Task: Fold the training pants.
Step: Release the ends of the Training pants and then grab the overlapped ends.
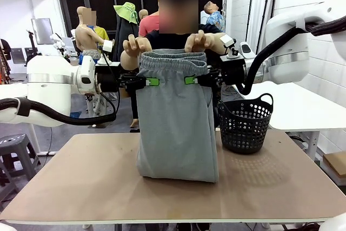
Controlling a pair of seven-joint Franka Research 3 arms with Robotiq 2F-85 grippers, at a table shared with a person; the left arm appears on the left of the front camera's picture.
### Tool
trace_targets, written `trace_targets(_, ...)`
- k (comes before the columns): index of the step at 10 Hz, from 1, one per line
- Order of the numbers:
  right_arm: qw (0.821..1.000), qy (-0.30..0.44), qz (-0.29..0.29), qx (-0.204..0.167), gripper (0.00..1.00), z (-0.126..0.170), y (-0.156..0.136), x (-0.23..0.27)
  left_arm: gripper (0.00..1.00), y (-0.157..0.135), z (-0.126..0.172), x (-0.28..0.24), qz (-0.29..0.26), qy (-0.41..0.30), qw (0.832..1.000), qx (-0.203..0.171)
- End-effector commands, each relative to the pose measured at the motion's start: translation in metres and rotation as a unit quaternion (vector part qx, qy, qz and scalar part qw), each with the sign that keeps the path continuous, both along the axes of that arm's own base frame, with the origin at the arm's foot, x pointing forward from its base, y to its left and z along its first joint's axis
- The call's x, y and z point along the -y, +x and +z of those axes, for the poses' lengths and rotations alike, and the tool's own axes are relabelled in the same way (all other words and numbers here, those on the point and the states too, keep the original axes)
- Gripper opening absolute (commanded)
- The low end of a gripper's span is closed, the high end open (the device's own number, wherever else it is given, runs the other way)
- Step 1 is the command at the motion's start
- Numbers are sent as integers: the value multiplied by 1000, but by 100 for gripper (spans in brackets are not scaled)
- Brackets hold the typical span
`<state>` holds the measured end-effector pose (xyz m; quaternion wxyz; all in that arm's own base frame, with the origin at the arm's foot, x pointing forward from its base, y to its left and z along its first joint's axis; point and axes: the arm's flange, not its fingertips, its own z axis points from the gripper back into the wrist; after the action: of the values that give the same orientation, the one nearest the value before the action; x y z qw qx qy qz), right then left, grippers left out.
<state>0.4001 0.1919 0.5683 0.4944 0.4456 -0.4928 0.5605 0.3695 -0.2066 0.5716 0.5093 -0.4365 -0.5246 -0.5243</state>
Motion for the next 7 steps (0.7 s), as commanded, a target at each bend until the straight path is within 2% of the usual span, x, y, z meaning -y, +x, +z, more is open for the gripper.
trace_targets(1,1000,10,4,-4,0,2,-1,0,0,-3,0,0,6,-11,1000,6)
trace_targets(7,1000,10,4,-4,0,2,-1,0,0,-3,0,0,6,-11,1000,6)
